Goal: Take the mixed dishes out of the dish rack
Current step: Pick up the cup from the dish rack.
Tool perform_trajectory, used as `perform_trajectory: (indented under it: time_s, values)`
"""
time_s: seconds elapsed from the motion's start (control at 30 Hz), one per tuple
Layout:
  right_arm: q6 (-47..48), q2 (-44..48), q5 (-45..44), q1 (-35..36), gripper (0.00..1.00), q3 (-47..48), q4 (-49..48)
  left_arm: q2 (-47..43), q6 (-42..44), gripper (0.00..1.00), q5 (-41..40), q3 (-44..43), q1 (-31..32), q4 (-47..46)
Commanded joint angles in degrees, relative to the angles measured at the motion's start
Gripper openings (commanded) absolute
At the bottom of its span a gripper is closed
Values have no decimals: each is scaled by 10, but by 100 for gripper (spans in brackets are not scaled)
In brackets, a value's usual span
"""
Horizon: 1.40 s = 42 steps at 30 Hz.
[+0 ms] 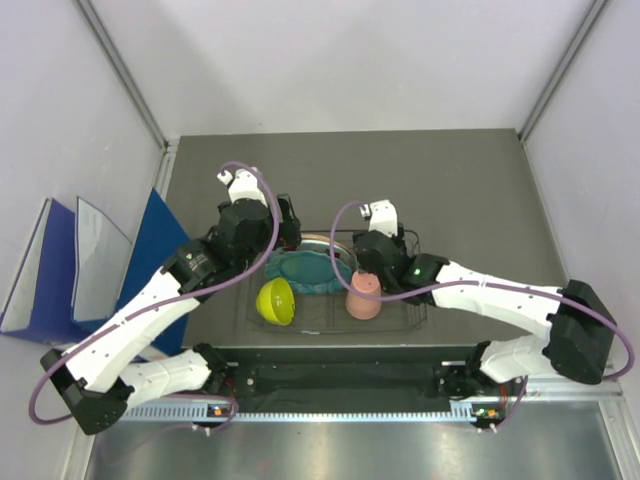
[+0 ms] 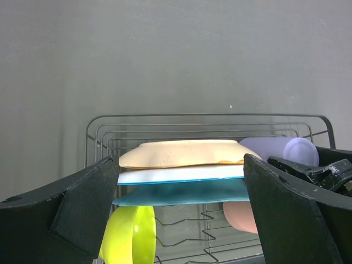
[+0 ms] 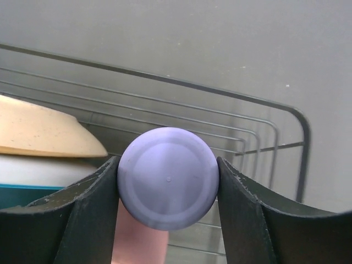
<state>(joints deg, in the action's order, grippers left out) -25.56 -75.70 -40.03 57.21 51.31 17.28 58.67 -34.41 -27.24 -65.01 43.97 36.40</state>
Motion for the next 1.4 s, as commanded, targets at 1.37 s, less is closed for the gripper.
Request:
perform_trajectory:
  time_s: [1.37]
  values:
    - [-445,85,676,-400,0,-73,-784,149,-392,76,661,92,-269,-827]
